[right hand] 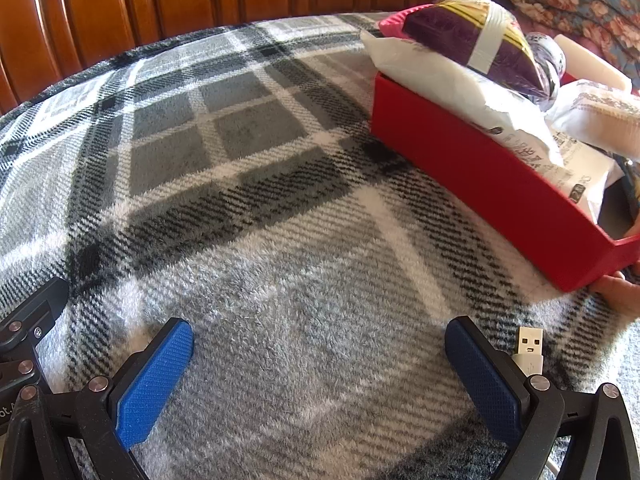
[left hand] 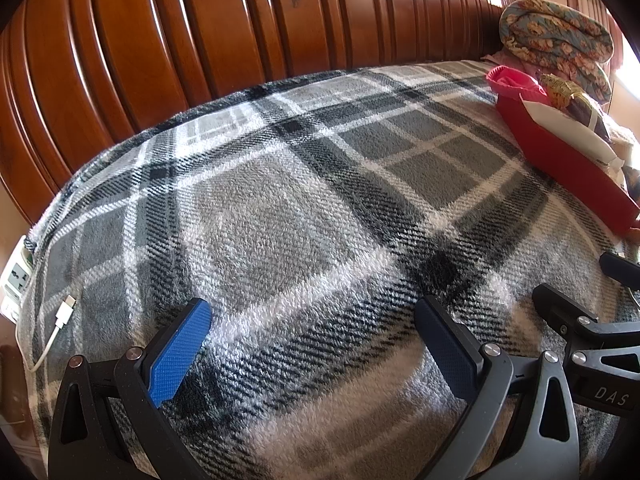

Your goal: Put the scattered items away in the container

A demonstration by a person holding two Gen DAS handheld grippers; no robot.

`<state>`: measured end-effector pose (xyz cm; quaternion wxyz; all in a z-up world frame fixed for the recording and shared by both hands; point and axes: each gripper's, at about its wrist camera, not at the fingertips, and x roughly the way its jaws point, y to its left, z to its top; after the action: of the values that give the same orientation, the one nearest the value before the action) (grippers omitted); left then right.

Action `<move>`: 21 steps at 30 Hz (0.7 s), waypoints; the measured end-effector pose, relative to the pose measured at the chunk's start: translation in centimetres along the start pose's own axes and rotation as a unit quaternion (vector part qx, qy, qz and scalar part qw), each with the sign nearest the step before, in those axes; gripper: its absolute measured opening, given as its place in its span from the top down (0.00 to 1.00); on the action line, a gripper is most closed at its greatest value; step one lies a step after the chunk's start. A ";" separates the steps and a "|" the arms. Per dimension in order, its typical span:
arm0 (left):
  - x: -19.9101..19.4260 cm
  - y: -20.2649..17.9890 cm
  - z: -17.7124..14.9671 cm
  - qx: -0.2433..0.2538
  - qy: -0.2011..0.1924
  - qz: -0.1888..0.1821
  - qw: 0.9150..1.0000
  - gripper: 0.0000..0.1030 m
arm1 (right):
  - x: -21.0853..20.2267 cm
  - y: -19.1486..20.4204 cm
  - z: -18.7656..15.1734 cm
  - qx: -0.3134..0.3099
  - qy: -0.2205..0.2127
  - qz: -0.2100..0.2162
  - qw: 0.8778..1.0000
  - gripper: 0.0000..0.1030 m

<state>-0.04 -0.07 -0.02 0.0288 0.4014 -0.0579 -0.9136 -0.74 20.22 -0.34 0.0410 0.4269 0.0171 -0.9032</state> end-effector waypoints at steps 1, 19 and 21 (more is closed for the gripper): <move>0.0 0.0 0.0 0.000 0.000 0.000 1.000 0.00 | 0.0 0.0 0.0 0.000 0.000 0.000 1.000 0.00; -0.1 0.3 0.0 0.000 0.000 -0.001 1.000 0.00 | 0.1 -0.1 0.0 0.000 0.000 0.000 1.000 0.00; -0.2 0.4 0.0 0.000 -0.001 -0.001 1.000 0.00 | 0.1 -0.1 0.0 0.001 0.000 0.000 1.000 0.00</move>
<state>0.12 -0.50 0.14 0.0278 0.4010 -0.0579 -0.9138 -0.83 20.27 -0.39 0.0408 0.4267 0.0166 -0.9033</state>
